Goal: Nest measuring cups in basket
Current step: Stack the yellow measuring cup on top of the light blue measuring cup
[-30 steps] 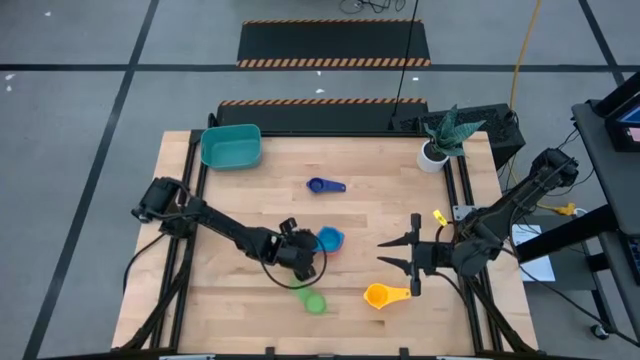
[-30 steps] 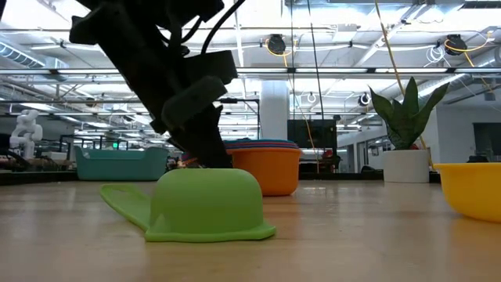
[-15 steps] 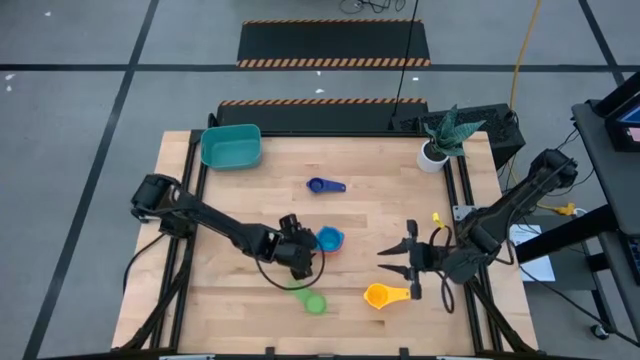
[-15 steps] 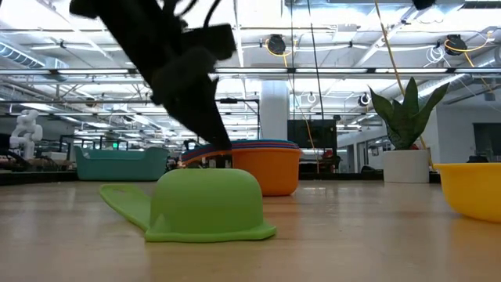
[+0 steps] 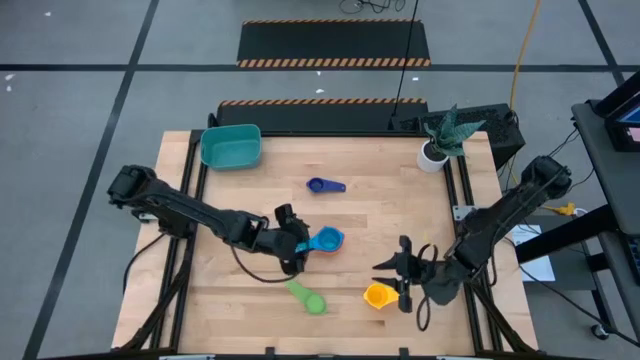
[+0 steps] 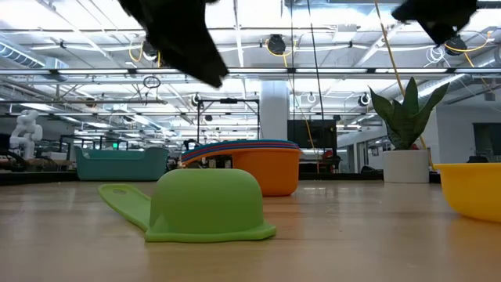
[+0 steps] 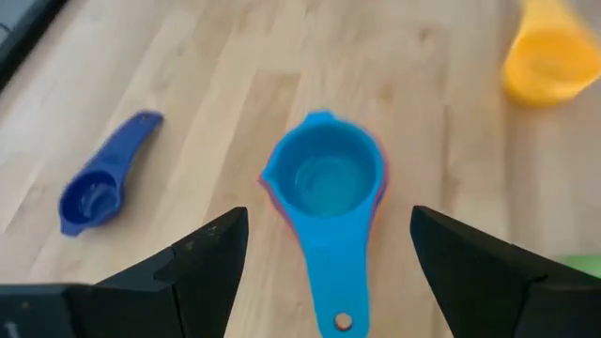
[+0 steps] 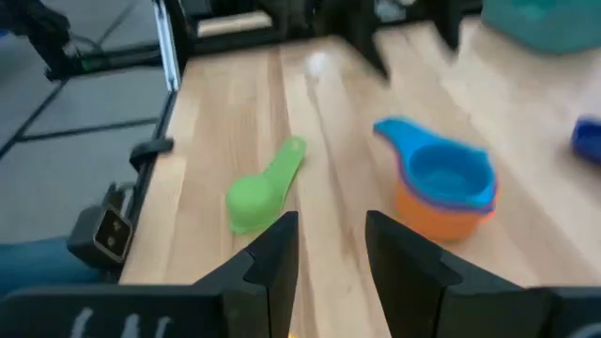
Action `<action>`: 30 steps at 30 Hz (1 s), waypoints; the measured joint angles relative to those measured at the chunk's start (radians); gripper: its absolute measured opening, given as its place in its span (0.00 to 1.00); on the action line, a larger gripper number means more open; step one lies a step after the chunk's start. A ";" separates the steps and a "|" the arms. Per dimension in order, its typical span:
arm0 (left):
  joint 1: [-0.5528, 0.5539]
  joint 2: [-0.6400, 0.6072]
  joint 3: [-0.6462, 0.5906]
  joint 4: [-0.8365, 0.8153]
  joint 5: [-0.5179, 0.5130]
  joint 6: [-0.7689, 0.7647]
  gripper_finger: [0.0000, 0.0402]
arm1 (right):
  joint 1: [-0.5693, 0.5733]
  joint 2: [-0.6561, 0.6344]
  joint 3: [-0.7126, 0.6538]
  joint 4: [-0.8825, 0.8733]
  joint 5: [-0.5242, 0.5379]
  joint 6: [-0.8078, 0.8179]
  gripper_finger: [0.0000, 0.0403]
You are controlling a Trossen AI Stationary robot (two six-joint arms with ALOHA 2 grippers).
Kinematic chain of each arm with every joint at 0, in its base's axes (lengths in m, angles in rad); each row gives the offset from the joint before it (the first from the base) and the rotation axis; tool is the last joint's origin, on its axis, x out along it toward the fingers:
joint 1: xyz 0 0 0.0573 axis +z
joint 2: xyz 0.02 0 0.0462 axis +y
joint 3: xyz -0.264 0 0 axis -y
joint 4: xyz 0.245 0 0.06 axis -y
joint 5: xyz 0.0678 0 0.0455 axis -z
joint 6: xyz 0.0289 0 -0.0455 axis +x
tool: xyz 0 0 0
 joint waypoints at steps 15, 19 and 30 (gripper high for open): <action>-0.155 -0.037 -0.001 0.001 0.006 -0.122 0.75 | 0.009 0.255 0.038 0.356 0.007 0.104 0.29; -0.229 -0.042 0.000 0.019 0.003 -0.181 0.75 | 0.023 0.298 0.129 0.307 0.007 0.099 0.29; -0.354 -0.041 0.000 0.074 -0.051 -0.237 0.75 | 0.092 0.385 0.286 -0.133 0.022 0.180 0.29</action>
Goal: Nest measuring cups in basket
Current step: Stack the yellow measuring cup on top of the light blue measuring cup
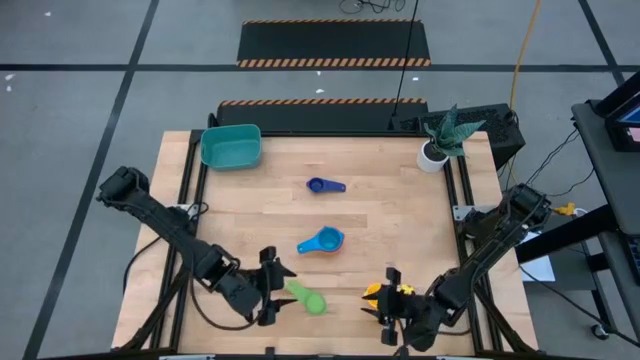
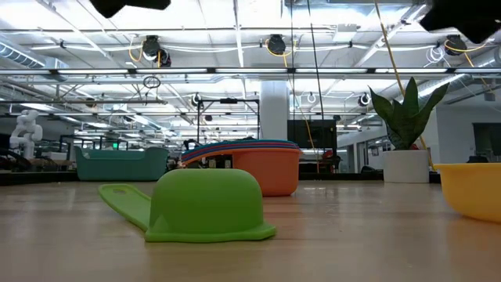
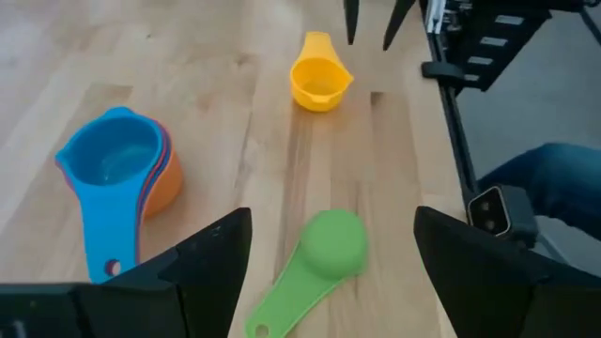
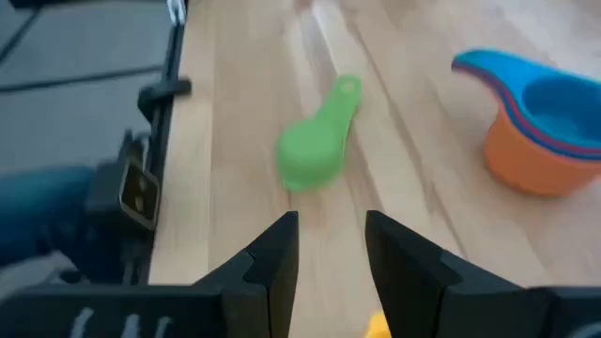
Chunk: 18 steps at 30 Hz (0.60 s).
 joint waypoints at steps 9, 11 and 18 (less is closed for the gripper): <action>-0.049 0.000 0.000 0.000 -0.032 -0.036 0.75 | 0.027 0.000 0.000 -0.167 -0.052 0.074 0.30; -0.059 0.000 0.000 0.000 -0.031 -0.046 0.75 | 0.029 0.000 0.000 -0.212 -0.080 0.087 0.33; -0.071 0.000 0.000 -0.005 -0.031 -0.016 0.75 | 0.035 -0.019 0.000 -0.401 -0.179 0.159 0.54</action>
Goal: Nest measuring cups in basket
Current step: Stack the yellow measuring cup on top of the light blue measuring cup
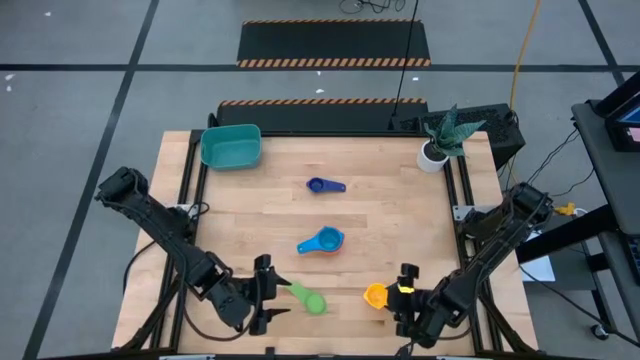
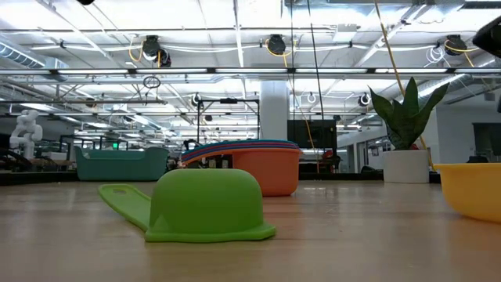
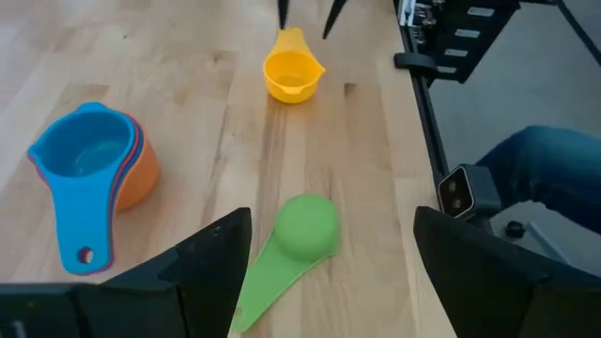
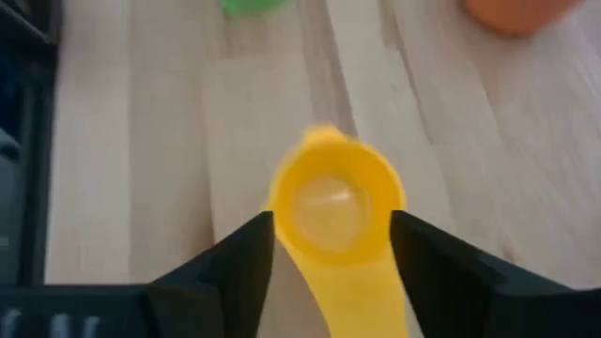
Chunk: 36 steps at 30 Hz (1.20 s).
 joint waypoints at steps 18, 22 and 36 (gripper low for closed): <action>0.122 0.000 0.000 0.001 0.005 0.188 0.75 | -0.008 -0.050 -0.110 -0.052 -0.121 0.018 0.72; 0.157 0.000 0.000 0.001 0.012 0.216 0.75 | -0.017 -0.049 -0.171 0.007 -0.186 0.019 0.72; 0.256 0.001 0.000 0.011 0.056 0.261 0.75 | -0.028 -0.052 -0.283 0.173 -0.231 -0.082 0.61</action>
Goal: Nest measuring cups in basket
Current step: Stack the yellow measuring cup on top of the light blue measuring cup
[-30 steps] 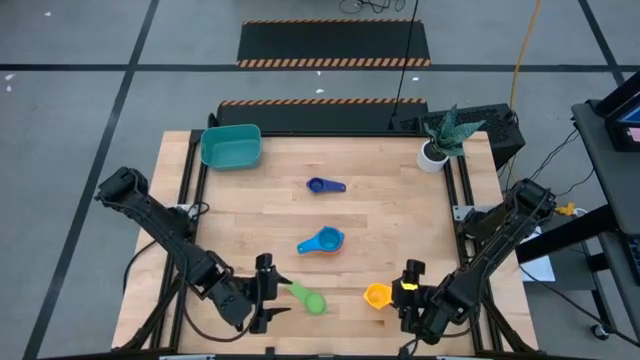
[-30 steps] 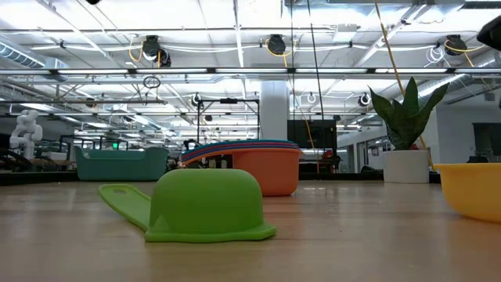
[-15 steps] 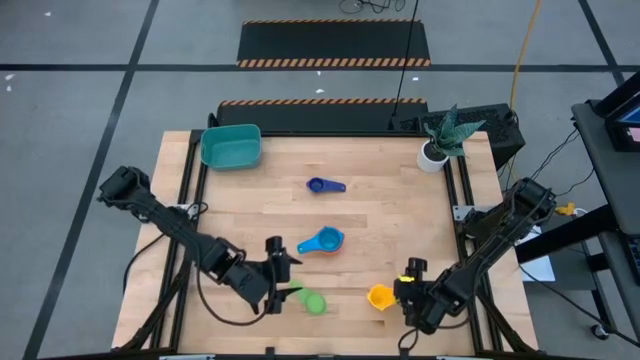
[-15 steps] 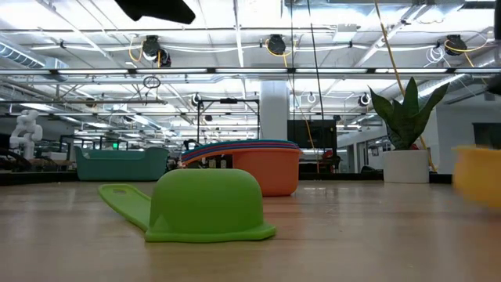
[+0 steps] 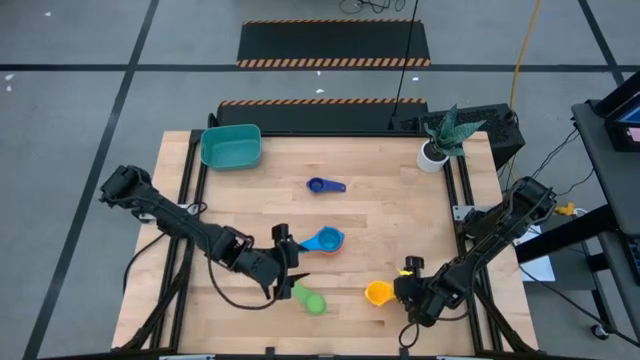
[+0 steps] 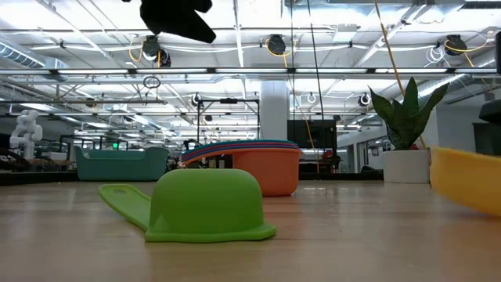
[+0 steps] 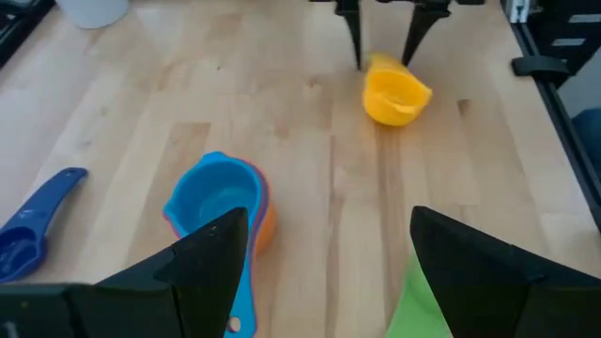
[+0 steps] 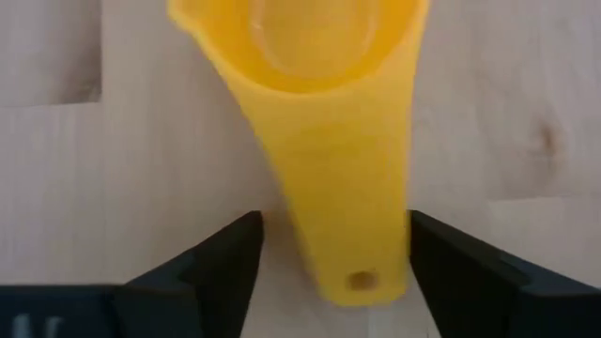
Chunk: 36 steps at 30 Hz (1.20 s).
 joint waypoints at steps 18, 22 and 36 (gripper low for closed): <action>0.040 0.000 0.000 0.045 0.004 0.036 0.75 | 0.000 0.002 -0.003 0.048 0.002 -0.015 0.36; 0.041 0.000 0.000 0.045 0.004 0.036 0.75 | -0.001 0.003 -0.003 0.060 0.002 0.024 0.36; -0.038 0.000 0.000 0.279 -0.013 0.431 0.74 | -0.034 -0.114 -0.003 0.281 -0.007 -0.096 0.36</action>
